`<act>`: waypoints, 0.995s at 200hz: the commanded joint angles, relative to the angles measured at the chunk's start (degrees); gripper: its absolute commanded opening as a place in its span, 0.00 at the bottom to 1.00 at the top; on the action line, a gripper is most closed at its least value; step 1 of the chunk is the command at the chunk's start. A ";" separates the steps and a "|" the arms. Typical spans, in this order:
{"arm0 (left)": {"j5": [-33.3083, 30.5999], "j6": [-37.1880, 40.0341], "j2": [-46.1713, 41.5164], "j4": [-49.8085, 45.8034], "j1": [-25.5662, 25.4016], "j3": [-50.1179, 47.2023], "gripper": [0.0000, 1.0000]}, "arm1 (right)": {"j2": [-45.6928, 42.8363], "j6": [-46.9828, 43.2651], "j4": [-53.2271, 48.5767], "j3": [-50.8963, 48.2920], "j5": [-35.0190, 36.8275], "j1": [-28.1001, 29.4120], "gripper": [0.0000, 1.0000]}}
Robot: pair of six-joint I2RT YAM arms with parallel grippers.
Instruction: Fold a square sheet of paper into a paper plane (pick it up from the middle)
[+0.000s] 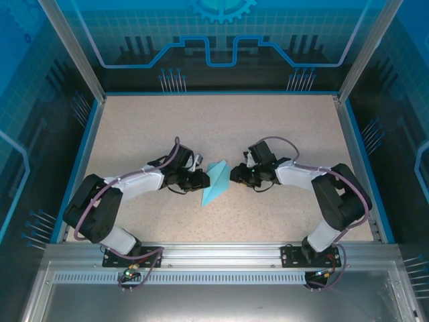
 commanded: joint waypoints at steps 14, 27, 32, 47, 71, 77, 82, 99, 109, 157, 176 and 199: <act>-2.69 3.82 1.91 -4.76 0.17 3.80 0.20 | 0.43 3.55 2.71 -0.86 -0.89 2.94 0.43; -3.87 4.07 2.94 -5.44 0.24 4.59 0.20 | 1.07 4.72 3.52 -1.08 -0.70 3.55 0.43; -4.28 4.15 3.29 -5.59 0.19 4.85 0.20 | 1.30 4.89 3.78 -1.08 -0.69 3.70 0.43; -4.71 4.39 4.30 -5.82 0.17 5.27 0.21 | 1.91 5.36 3.59 -0.98 -0.31 4.07 0.43; -4.66 4.85 5.52 -5.82 0.17 5.59 0.22 | 2.43 6.22 4.91 -1.34 -0.79 4.47 0.43; -4.74 4.93 5.68 -5.87 0.17 5.66 0.23 | 2.51 6.36 4.79 -1.36 -0.69 4.58 0.44; -4.92 4.95 5.70 -5.91 0.17 5.68 0.23 | 2.50 6.47 4.70 -1.40 -0.45 4.58 0.44; -5.24 5.13 6.21 -5.87 0.17 5.59 0.24 | 3.09 6.85 5.37 -1.57 -0.91 4.66 0.44; -5.12 5.10 6.53 -5.71 0.17 5.68 0.24 | 3.55 7.14 5.84 -1.70 -1.25 4.76 0.44; -5.12 5.24 7.88 -5.56 0.17 5.63 0.24 | 6.12 8.61 9.77 -1.53 -3.61 5.05 0.43; -5.36 5.25 8.08 -5.50 0.17 5.30 0.23 | 6.33 9.25 11.29 -1.77 -4.25 5.29 0.42; -5.05 5.02 8.36 -4.84 0.17 4.73 0.23 | 6.42 10.30 13.77 -2.40 -5.04 5.29 0.41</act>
